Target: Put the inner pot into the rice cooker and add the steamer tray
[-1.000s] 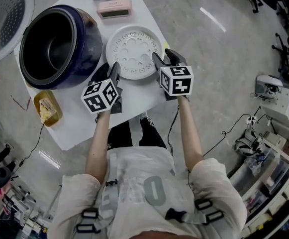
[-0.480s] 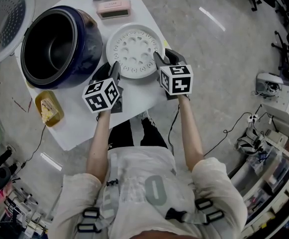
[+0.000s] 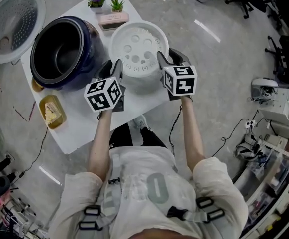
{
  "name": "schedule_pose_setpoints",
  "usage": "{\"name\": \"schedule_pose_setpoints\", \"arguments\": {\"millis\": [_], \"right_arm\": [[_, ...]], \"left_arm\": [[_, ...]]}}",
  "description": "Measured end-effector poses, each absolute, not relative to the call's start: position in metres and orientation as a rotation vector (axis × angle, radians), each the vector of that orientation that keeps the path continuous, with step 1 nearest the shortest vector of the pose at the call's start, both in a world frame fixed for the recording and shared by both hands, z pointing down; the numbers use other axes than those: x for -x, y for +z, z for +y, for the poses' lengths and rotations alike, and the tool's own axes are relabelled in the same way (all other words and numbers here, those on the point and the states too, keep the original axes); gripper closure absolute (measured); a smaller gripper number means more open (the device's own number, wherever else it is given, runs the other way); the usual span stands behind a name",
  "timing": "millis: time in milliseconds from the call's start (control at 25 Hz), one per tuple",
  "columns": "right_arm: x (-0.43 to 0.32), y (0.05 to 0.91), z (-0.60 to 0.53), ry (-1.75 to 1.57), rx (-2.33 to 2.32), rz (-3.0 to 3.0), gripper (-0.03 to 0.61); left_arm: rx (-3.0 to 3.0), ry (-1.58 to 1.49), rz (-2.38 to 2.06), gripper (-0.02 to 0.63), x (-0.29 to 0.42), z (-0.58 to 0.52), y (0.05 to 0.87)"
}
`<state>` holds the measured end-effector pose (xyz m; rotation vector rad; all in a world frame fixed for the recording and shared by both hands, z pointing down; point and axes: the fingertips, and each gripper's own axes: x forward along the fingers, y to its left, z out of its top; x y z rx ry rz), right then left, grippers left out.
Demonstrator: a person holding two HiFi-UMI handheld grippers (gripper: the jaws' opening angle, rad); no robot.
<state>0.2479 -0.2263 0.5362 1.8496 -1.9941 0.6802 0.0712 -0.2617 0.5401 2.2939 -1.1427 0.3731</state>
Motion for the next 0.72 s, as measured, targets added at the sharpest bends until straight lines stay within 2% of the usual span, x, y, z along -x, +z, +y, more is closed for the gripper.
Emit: {"name": "schedule_pose_setpoints", "arguments": {"millis": [360,720], "right_arm": [[-0.252,0.431,-0.234,0.462,-1.917,-2.081,0.412],[-0.199,0.334,-0.272,0.245,-1.864,-2.287,0.408]], "left_arm": [[-2.511,0.255,-1.193,0.474,-0.076,-0.267,0.426],[-2.586,0.091,-1.388,0.474,-0.021,-0.287,0.325]]}}
